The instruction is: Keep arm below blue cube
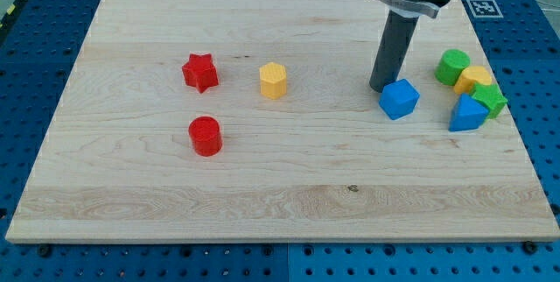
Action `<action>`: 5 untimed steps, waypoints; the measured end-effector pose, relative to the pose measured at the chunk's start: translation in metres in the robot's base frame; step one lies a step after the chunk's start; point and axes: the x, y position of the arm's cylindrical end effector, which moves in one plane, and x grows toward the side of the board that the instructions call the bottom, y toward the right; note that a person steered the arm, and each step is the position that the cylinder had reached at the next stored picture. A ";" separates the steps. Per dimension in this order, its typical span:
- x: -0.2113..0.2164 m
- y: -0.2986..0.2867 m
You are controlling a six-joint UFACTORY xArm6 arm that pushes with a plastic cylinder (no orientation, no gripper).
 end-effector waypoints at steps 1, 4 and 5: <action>0.000 -0.019; 0.005 -0.062; 0.039 -0.071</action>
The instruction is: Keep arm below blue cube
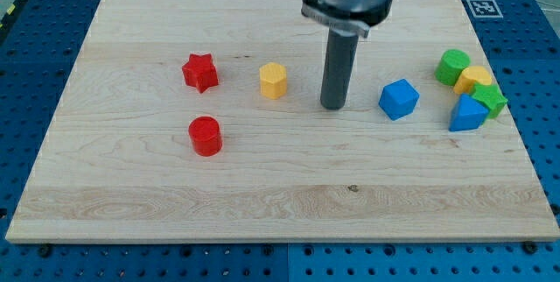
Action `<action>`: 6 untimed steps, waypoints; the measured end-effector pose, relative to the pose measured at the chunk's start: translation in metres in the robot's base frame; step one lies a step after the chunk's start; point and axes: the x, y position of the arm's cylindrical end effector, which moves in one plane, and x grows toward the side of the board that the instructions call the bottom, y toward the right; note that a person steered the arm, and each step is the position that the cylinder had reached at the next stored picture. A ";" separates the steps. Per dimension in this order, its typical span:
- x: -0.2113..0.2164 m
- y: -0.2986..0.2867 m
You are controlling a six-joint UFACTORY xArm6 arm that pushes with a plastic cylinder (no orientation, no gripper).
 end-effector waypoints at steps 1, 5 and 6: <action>0.013 0.000; 0.058 0.078; 0.078 0.082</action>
